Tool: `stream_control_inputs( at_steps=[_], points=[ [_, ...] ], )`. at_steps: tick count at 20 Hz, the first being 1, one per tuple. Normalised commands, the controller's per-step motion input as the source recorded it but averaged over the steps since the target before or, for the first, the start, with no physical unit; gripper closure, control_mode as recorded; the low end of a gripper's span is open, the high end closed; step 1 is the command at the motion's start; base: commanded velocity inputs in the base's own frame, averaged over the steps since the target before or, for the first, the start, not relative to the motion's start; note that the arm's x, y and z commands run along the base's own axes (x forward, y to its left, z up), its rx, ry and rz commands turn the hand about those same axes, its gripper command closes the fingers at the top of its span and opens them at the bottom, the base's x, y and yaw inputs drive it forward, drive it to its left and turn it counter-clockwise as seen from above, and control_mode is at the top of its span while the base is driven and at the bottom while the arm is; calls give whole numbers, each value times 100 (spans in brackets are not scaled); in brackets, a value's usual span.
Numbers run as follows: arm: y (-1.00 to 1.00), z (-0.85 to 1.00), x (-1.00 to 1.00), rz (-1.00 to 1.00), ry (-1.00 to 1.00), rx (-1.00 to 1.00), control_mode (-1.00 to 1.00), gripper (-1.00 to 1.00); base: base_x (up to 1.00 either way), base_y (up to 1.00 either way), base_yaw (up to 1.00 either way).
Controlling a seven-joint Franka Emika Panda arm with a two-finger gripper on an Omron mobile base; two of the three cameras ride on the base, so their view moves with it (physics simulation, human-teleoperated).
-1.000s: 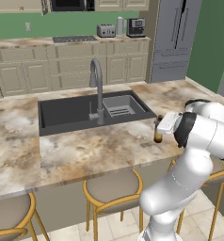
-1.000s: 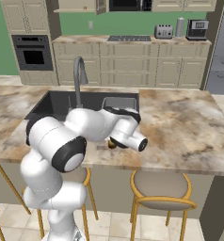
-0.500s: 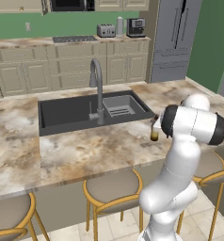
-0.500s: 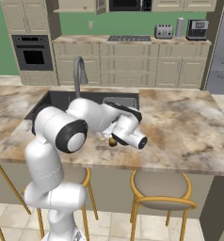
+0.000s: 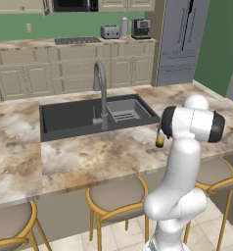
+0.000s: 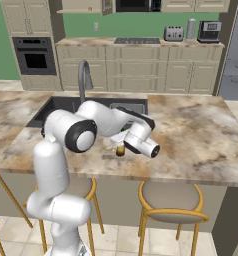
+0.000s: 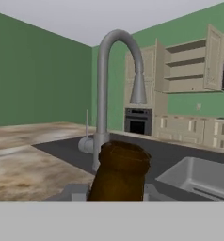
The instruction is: Get the candle and the beer from the cabinet and move them to the dining counter.
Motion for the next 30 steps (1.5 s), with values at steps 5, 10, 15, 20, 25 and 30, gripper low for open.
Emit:
stream_control_inputs(
  at_steps=[5,10,15,20,25,30],
  points=[
    [0,-15,14,0,0,1,-100,100,0,0,0],
    [0,0,1,0,0,0,-100,100,0,0,0],
    [0,0,-1,0,-2,0,-100,100,0,0,0],
    [0,0,-6,0,-8,0,-100,100,0,0,0],
    [0,-5,-2,0,-15,0,-100,100,0,0,0],
    [4,-4,0,0,-9,0,-100,100,0,0,0]
  ],
)
